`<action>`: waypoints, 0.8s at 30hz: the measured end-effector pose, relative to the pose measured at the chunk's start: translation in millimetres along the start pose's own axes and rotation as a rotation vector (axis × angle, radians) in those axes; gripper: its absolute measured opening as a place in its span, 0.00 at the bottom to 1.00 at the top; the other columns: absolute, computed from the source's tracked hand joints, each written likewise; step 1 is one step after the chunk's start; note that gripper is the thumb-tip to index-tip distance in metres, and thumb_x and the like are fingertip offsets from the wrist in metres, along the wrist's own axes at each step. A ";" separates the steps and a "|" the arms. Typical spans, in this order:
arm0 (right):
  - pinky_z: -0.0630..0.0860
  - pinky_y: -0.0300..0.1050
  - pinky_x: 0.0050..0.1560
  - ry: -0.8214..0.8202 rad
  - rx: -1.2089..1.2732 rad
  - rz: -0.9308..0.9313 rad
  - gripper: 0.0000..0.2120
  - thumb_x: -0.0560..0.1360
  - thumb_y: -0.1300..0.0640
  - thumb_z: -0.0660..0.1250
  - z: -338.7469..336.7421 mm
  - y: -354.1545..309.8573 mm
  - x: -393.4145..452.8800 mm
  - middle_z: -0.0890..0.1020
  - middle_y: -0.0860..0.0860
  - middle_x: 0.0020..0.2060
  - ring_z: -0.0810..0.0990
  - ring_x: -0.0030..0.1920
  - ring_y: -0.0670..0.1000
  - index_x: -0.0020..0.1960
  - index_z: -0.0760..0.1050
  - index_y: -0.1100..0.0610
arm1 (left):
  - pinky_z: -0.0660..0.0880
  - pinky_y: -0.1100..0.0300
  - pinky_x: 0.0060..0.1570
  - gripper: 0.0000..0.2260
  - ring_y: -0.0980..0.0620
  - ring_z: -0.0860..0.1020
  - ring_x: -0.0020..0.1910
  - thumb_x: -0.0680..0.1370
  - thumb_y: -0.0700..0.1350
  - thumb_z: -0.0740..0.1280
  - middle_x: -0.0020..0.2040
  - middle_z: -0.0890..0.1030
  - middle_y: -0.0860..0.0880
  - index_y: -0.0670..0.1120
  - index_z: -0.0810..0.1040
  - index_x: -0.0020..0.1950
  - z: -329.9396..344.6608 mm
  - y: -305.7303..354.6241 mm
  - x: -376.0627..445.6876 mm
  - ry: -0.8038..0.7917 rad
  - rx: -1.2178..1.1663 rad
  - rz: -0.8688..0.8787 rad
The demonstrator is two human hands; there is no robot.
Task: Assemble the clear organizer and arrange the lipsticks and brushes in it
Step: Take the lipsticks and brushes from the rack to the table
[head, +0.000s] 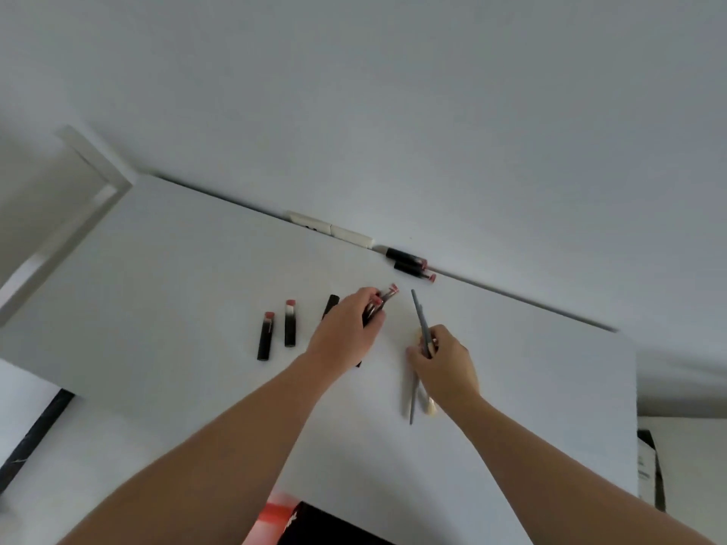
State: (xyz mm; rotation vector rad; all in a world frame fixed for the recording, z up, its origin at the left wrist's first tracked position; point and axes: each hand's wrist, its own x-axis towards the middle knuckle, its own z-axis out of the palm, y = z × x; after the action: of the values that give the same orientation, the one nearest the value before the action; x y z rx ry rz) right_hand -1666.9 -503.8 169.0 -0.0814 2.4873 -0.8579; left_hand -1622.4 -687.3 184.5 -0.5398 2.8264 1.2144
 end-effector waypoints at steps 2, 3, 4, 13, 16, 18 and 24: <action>0.76 0.48 0.38 0.040 -0.061 0.001 0.08 0.76 0.46 0.66 6.2 -3.0 4.6 0.77 0.44 0.46 0.78 0.41 0.49 0.50 0.69 0.45 | 0.78 0.53 0.50 0.15 0.50 0.79 0.51 0.83 0.52 0.62 0.56 0.80 0.50 0.52 0.72 0.69 11.7 1.4 8.4 -0.040 0.037 -0.032; 0.75 0.47 0.38 0.067 -0.101 -0.013 0.09 0.76 0.45 0.65 9.4 -3.2 5.8 0.76 0.44 0.48 0.78 0.42 0.49 0.53 0.68 0.44 | 0.78 0.51 0.49 0.15 0.48 0.79 0.51 0.83 0.52 0.62 0.55 0.80 0.50 0.52 0.72 0.69 16.9 1.3 11.5 -0.046 0.070 -0.042; 0.75 0.46 0.38 0.090 -0.140 -0.034 0.10 0.77 0.44 0.65 12.8 -3.0 6.3 0.75 0.43 0.50 0.78 0.42 0.49 0.55 0.67 0.43 | 0.77 0.50 0.48 0.14 0.46 0.79 0.51 0.83 0.51 0.61 0.54 0.79 0.48 0.51 0.72 0.68 21.5 1.0 14.3 -0.043 0.112 -0.042; 0.76 0.48 0.54 0.166 -0.312 -0.131 0.25 0.78 0.43 0.65 32.3 -10.2 -0.8 0.71 0.49 0.61 0.71 0.60 0.53 0.72 0.64 0.49 | 0.67 0.59 0.40 0.17 0.48 0.74 0.49 0.82 0.50 0.62 0.53 0.76 0.46 0.47 0.70 0.69 28.9 3.2 19.9 0.063 0.346 -0.026; 0.70 0.48 0.62 0.195 -0.346 -0.168 0.27 0.78 0.43 0.66 34.7 -10.2 -4.4 0.72 0.50 0.62 0.70 0.61 0.54 0.73 0.65 0.51 | 0.69 0.58 0.43 0.17 0.48 0.73 0.49 0.81 0.51 0.63 0.53 0.76 0.45 0.47 0.71 0.68 26.6 1.9 18.7 0.085 0.383 -0.041; 0.67 0.48 0.65 0.204 -0.355 -0.175 0.28 0.78 0.43 0.65 35.7 -8.6 -5.1 0.70 0.50 0.65 0.69 0.63 0.55 0.75 0.64 0.51 | 0.69 0.57 0.48 0.17 0.46 0.73 0.51 0.80 0.51 0.64 0.56 0.76 0.45 0.47 0.72 0.67 27.3 1.8 19.3 0.081 0.401 -0.048; 0.57 0.52 0.75 0.196 -0.362 -0.221 0.31 0.80 0.45 0.62 39.9 -0.7 -8.2 0.63 0.53 0.76 0.62 0.73 0.57 0.79 0.59 0.52 | 0.70 0.52 0.56 0.24 0.41 0.72 0.60 0.78 0.50 0.68 0.64 0.73 0.43 0.46 0.69 0.72 33.6 2.8 17.4 0.102 0.306 -0.104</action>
State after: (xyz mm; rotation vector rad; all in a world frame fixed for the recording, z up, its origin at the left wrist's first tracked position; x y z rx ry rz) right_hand -1640.7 -525.0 146.1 -0.4214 2.8325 -0.5070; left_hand -1643.6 -667.1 160.4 -0.7362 2.9432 0.7381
